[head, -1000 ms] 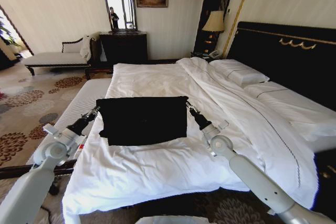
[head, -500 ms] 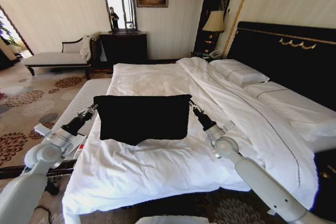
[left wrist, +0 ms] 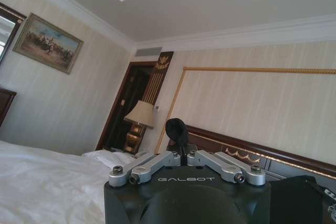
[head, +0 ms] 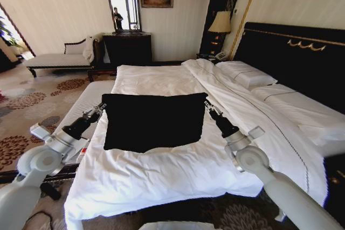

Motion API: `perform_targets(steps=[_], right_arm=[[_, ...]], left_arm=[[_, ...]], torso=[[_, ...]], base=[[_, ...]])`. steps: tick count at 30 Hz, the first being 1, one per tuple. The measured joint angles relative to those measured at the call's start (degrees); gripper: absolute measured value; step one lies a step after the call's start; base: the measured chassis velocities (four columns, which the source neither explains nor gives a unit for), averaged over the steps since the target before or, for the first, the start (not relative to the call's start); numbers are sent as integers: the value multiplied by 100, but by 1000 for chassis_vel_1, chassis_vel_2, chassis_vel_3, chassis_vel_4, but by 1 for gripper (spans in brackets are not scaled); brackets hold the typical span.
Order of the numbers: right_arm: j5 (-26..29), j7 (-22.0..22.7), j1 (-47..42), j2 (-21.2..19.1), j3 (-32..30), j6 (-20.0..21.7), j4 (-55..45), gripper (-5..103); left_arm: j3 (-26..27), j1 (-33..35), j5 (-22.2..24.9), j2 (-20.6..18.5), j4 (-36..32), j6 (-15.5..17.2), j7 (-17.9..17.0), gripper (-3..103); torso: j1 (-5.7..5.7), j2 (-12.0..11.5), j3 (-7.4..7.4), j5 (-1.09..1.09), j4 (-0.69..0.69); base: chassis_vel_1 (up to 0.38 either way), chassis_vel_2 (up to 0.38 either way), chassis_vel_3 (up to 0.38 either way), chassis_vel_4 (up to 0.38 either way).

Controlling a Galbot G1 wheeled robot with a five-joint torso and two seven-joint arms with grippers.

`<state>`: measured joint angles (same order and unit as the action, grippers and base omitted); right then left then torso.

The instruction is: Fold the clothes on the bed.

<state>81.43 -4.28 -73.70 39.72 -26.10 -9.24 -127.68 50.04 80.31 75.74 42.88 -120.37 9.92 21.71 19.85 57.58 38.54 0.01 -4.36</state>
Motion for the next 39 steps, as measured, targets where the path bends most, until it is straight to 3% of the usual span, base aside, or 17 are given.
perform_targets(steps=[4,6,8,11,20,26,33,39], right_arm=[[-218,807,161,19,355,249,197,1],[-255,891,247,46,453,281,300,1],[-362,1211,796,212,966,481,995,1],[-359,1348,1302,363,1381,605,1586,1],[-523,1152,3080,1015,2876,601,3676,1],[-618,948,3735,1355,3245,468,4570,1],[-711,906,3937,1521,3316,401,4996,1],[-724,950,3572,1413,3141,376,4550,1]], left_arm=[[-328,-64,-97,130,172,176,-497,0],[-411,-123,-121,167,259,207,-585,0],[-778,-471,-274,334,736,319,-837,0],[-1146,-858,-445,470,1193,348,-904,0],[-2476,-2424,-1039,1074,3001,231,-917,0],[-2838,-3314,-1134,1336,3803,85,-808,0],[-2997,-3601,-1246,1387,4176,48,-770,0],[-2869,-3054,-1271,1212,3818,54,-741,0]], torso=[[-1,0,0,-1,7],[-1,0,0,-1,6],[0,-1,2,-2,6],[1,-2,2,2,6],[2,-2,3,-2,6],[3,-2,3,-1,3],[3,-2,2,0,5],[2,-2,1,-1,4]], base=[[0,0,0,0],[0,0,0,0],[0,0,0,0],[0,0,0,0],[0,0,0,0],[0,0,0,0],[0,0,0,0],[0,0,0,0]])
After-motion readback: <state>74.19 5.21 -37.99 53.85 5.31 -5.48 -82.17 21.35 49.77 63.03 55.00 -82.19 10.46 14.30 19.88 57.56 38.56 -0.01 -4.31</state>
